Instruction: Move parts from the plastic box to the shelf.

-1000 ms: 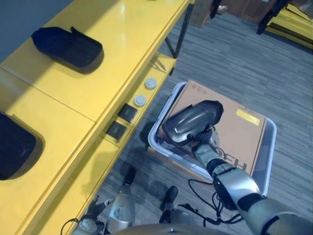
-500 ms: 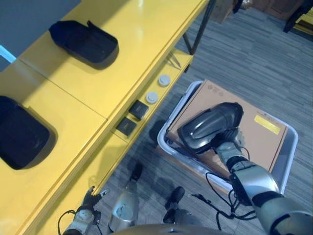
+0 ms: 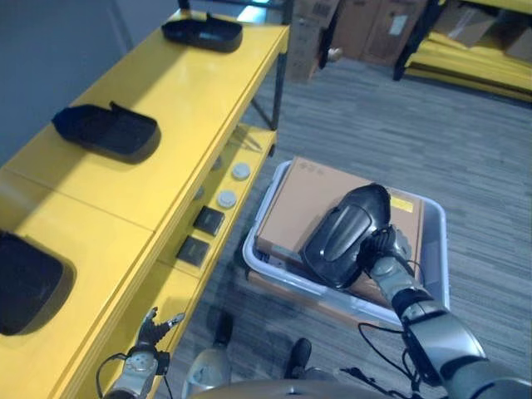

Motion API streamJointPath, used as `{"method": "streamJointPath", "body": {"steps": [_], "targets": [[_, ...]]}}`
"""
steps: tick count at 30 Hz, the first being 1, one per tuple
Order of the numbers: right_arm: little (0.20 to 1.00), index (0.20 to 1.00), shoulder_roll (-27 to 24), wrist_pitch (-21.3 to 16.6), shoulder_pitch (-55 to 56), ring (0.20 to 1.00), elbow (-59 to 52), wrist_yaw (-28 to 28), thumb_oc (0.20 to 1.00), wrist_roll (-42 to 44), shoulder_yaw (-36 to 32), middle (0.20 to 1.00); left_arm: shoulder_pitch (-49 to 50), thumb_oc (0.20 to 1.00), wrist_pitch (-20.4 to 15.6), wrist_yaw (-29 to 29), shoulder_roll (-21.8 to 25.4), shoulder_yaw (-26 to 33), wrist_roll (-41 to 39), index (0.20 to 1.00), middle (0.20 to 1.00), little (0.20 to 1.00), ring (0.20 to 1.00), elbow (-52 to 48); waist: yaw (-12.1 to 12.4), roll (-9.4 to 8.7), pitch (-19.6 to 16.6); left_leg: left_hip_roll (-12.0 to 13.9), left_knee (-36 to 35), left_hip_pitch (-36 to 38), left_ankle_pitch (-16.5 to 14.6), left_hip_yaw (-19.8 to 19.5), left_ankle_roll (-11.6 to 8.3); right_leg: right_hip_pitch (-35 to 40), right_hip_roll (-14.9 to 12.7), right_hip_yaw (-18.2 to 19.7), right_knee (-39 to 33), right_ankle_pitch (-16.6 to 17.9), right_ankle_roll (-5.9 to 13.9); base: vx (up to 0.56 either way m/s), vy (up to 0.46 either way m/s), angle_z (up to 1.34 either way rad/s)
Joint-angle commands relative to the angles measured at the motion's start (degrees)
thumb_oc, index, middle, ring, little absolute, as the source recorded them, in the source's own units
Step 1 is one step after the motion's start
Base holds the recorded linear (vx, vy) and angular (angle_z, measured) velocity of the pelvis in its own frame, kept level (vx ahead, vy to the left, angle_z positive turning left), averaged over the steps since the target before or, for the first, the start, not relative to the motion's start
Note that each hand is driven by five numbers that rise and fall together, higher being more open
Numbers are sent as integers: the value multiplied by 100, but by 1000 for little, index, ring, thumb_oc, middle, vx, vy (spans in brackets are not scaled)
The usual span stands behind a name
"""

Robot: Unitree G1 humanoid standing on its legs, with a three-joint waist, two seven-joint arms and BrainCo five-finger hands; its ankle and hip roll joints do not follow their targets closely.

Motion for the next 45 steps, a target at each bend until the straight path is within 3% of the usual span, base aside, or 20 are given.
{"method": "streamJointPath", "body": {"steps": [1, 8, 14, 22, 28, 36, 45], "targets": [[200, 200, -817, -266, -322, 200, -455, -34, 200, -1014, 262, 200, -315, 1000, -214, -35, 153, -322, 302, 1000, 1000, 1000, 1000, -20, 42, -166, -130, 135, -1, 459, -806, 115, 96, 335, -86, 87, 19, -867, 318, 16, -22, -68], [200, 200, -1854, -366, -340, 200, -2153, 146, 200, -2049, 428, 200, -473, 1000, -218, -206, 236, -515, 371, 1000, 1000, 1000, 1000, -843, -226, -141, -310, 235, -32, 722, -853, 352, 55, 446, -3, 255, 19, -899, 311, 13, -27, -27], [200, 200, -2364, -439, -651, 200, -3194, 376, 200, -2522, 675, 200, -773, 1000, -319, -711, 322, -911, -607, 1000, 1000, 1000, 1000, -2393, -366, -123, -499, 240, -24, 916, -914, 428, 62, 615, 10, 307, 19, -907, 305, 4, -15, -9], [200, 200, -2057, -538, -352, 200, -4130, 425, 200, -2384, 313, 200, -1127, 1000, -328, -677, 463, -935, -1083, 1000, 1000, 1000, 1000, -3952, -365, -177, -609, 231, -33, 1020, -964, 376, 94, 760, 2, 263, 19, -920, 287, 0, -1, 0], [200, 200, -1581, -712, -229, 200, -4547, 555, 200, -2309, 431, 200, -1253, 1000, -307, -787, 518, -1030, -1306, 1000, 1000, 1000, 1000, -4795, -270, -258, -674, 217, -18, 1077, -1006, 291, 122, 862, 4, 217, 19, -936, 270, -3, -8, 3], [200, 200, -1346, -829, -362, 200, -4688, 707, 200, -2256, 699, 200, -1363, 1000, -268, -845, 555, -1134, -1319, 1000, 1000, 1000, 1000, -5018, -197, -321, -687, 185, 1, 1084, -1016, 200, 138, 928, -10, 165, 19, -936, 256, -6, -3, 7], [200, 200, -1264, -972, -602, 200, -4754, 1066, 200, -2378, 1286, 200, -1539, 1000, -205, -1093, 601, -1229, -2230, 1000, 1000, 1000, 1000, -5457, -116, -340, -715, 118, -7, 988, -986, 62, 163, 908, -65, 73, 19, -880, 268, -11, 9, 6]]}}
